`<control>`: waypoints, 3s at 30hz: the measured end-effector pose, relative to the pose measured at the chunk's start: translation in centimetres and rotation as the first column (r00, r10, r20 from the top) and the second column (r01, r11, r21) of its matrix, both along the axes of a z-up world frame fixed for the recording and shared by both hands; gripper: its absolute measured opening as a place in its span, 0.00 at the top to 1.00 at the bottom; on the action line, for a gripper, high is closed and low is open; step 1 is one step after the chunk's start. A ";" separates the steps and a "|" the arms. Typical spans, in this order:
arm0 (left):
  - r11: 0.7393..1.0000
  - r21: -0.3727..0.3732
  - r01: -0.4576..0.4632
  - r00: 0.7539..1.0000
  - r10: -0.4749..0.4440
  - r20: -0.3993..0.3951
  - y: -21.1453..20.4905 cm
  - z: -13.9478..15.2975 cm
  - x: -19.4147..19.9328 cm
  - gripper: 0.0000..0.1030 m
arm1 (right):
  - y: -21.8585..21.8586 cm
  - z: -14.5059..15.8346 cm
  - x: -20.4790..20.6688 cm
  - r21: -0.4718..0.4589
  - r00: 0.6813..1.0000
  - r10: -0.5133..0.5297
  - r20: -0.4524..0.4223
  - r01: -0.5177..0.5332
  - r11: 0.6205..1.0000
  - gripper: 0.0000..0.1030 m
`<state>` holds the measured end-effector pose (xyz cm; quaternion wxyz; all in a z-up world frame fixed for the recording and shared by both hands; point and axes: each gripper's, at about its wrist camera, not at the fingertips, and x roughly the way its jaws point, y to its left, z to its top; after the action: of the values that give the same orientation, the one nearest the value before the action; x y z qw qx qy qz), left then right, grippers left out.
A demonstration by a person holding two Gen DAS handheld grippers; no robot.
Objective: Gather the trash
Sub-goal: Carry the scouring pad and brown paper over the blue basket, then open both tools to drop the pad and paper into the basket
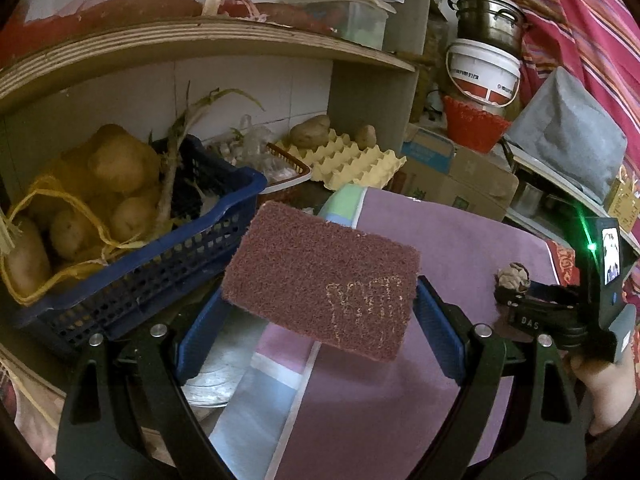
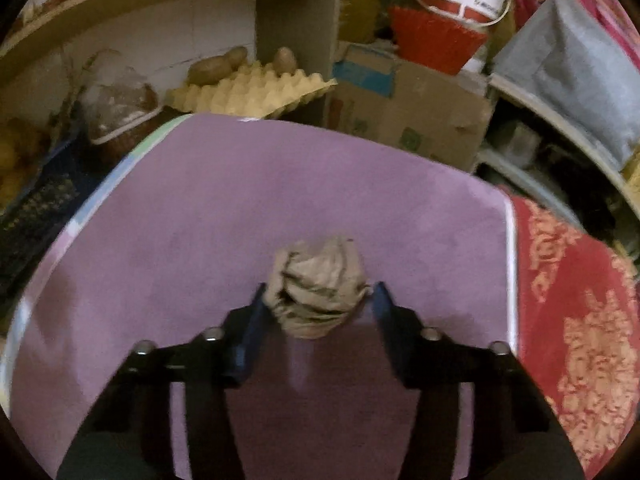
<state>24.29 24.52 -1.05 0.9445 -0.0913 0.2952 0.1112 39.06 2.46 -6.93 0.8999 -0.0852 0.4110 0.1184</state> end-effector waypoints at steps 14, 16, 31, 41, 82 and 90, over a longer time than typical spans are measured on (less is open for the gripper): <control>0.997 -0.036 0.073 0.997 -0.072 0.032 -5.4 2.2 -0.2 0.15 | -11.2 6.0 -6.8 0.023 0.990 -0.065 0.124 0.063 0.998 0.54; 0.994 -0.041 0.099 0.994 -0.097 0.040 -7.3 2.7 -0.4 0.15 | -14.6 7.0 -8.5 0.021 0.985 -0.101 0.138 0.099 0.995 0.54; 0.939 -0.029 0.343 0.937 -0.340 0.084 -23.7 5.4 -2.0 0.15 | -39.4 9.7 -23.0 -0.008 0.864 -0.457 0.214 0.469 0.883 0.54; 0.879 0.027 0.475 0.877 -0.476 0.062 -34.1 5.4 -3.5 0.15 | -47.7 8.5 -26.9 0.063 0.789 -0.575 0.219 0.576 0.815 0.54; 0.573 -0.012 0.819 0.572 -0.819 -0.046 -65.4 -1.4 -11.3 0.08 | -61.4 5.3 -35.5 0.218 0.725 -0.676 0.130 0.645 0.733 0.54; 0.652 0.054 0.756 0.653 -0.757 -0.004 -61.2 0.9 -10.9 0.06 | -60.9 5.2 -34.8 0.223 0.737 -0.663 0.130 0.630 0.744 0.54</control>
<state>13.40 -36.72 -0.19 0.9098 0.0627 0.2947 -0.2854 4.23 -58.40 -1.75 0.9250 0.1262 0.3108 -0.1784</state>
